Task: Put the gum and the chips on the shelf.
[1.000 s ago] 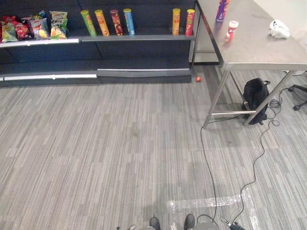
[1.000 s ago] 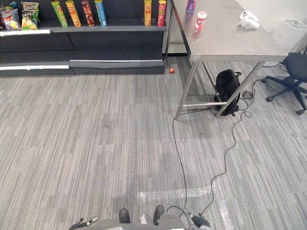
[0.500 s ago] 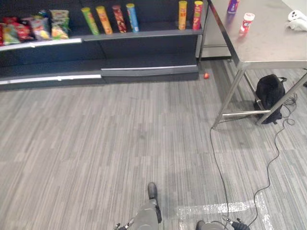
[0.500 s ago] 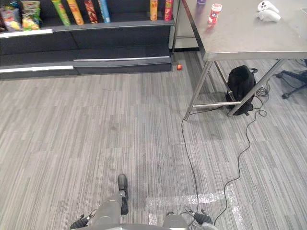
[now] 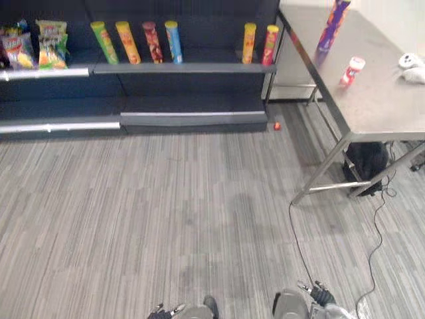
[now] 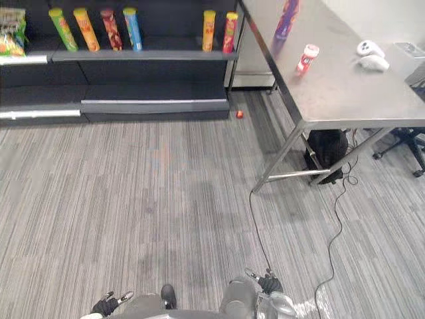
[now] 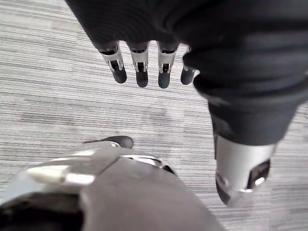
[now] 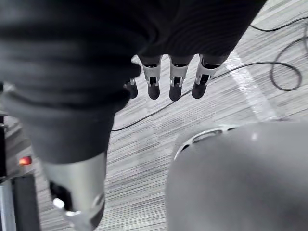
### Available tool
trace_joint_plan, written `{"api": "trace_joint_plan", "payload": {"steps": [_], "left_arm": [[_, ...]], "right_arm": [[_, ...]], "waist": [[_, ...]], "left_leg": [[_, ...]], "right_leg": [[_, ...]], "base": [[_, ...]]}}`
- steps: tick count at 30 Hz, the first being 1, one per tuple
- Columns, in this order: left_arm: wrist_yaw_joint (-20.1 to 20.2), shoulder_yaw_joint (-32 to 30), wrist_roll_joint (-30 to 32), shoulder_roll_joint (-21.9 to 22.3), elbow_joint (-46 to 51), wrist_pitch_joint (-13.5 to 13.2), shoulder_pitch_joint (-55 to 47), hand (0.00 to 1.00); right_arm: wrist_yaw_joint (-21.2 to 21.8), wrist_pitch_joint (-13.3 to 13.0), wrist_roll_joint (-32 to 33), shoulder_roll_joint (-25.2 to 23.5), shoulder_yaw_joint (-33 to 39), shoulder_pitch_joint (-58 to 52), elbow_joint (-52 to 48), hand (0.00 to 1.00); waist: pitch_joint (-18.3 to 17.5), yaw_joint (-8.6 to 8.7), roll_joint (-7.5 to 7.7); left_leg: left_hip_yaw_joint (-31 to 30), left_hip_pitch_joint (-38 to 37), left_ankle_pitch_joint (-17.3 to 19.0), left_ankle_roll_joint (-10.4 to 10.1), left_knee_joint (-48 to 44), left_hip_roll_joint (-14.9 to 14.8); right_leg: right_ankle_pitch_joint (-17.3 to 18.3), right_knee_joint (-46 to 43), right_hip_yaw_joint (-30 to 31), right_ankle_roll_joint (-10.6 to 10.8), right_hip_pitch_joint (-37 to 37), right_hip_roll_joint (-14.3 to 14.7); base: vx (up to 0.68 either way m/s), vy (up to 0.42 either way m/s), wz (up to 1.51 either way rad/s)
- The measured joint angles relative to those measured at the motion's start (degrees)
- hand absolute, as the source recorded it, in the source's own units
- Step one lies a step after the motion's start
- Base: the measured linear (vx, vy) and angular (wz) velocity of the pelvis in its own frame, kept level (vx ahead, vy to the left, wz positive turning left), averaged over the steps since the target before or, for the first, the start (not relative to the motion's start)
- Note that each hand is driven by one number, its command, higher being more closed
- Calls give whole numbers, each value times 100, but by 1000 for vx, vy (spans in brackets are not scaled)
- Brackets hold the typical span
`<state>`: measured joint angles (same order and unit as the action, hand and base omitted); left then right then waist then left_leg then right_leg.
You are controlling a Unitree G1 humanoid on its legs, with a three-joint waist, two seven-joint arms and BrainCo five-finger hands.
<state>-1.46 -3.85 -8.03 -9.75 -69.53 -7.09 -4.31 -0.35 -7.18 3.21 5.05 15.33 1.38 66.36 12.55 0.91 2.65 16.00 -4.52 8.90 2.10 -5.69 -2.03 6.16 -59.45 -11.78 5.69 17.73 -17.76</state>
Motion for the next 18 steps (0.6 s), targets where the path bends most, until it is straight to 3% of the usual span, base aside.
{"api": "trace_joint_plan", "payload": {"steps": [2,4,6,7,8,10,12,14,15,16,17,18], "left_arm": [[0,-6,39,28,1,-8,9,0],[3,-84,45,82,1,-12,62,0],[2,-350,78,139,10,-25,71,0],[-3,-417,100,161,4,-19,60,0],[-8,-583,215,279,-9,-14,57,0],[17,-669,296,399,-28,-27,66,0],[35,-674,406,453,-4,-27,74,0],[60,-737,437,431,24,-52,76,0],[77,-751,436,433,63,-74,73,0],[120,-797,435,433,141,-96,69,0],[153,-926,423,468,237,-108,72,0],[163,-1020,380,497,257,-110,59,0]], "right_arm": [[3,-39,-1,24,18,-4,-17,0],[-5,-51,-4,43,101,-63,-13,0],[-36,-32,-3,-22,246,-224,-3,0],[-34,-33,-3,-41,278,-285,-6,0],[-32,-32,-12,-24,304,-366,-13,0],[-25,-54,-101,90,338,-353,-21,0],[-4,-55,-130,85,338,-352,-26,0],[3,-47,-242,25,333,-437,-15,0],[-10,-43,-243,13,347,-494,-13,0],[-25,-38,-260,23,341,-555,-19,0],[-36,-32,-263,48,306,-606,-35,0],[-38,-30,-261,82,220,-632,-37,0]], "waist": [[17,67,-78],[48,66,-158],[49,50,-128],[55,51,-101],[55,50,-195],[45,38,-424],[14,38,-499],[-15,40,-457],[-17,47,-464],[-20,39,-470],[-31,44,-510],[-25,17,-496]], "left_leg": [[1,-156,28,-46,46,-102],[-55,-235,201,-276,88,-253],[-197,-389,400,-554,180,-337],[-232,-474,470,-662,200,-369],[-260,-634,564,-808,301,-529],[-270,-693,567,-864,355,-784],[-283,-772,373,-907,346,-893],[-343,-761,147,-903,1,-1008],[-464,-625,131,-921,-398,-1096],[-703,-173,109,-980,-1399,-1208],[-1005,480,-152,-1341,-2710,-1383],[-1185,871,-383,-1455,-3574,-1454]], "right_leg": [[187,1085,-357,-197,225,246],[88,2728,-504,-126,304,508],[-494,4783,-230,-56,190,586],[-729,5036,-136,-50,150,587],[-1245,4962,-169,-106,52,753],[-767,4429,-195,-349,268,1055],[-407,4108,-233,-510,289,1246],[-58,3910,-360,-570,125,1320],[30,3948,-442,-583,-19,1329],[85,4072,-571,-606,-255,1325],[135,4239,-728,-605,-539,1342],[169,4340,-804,-622,-753,1369]], "base": [[244,-142,18],[287,-260,27],[367,-370,36],[314,-322,19],[389,-377,5],[402,-353,-13],[318,-280,-20],[289,-218,13],[250,-181,46],[230,-139,66],[283,-106,63],[263,-47,43]]}}
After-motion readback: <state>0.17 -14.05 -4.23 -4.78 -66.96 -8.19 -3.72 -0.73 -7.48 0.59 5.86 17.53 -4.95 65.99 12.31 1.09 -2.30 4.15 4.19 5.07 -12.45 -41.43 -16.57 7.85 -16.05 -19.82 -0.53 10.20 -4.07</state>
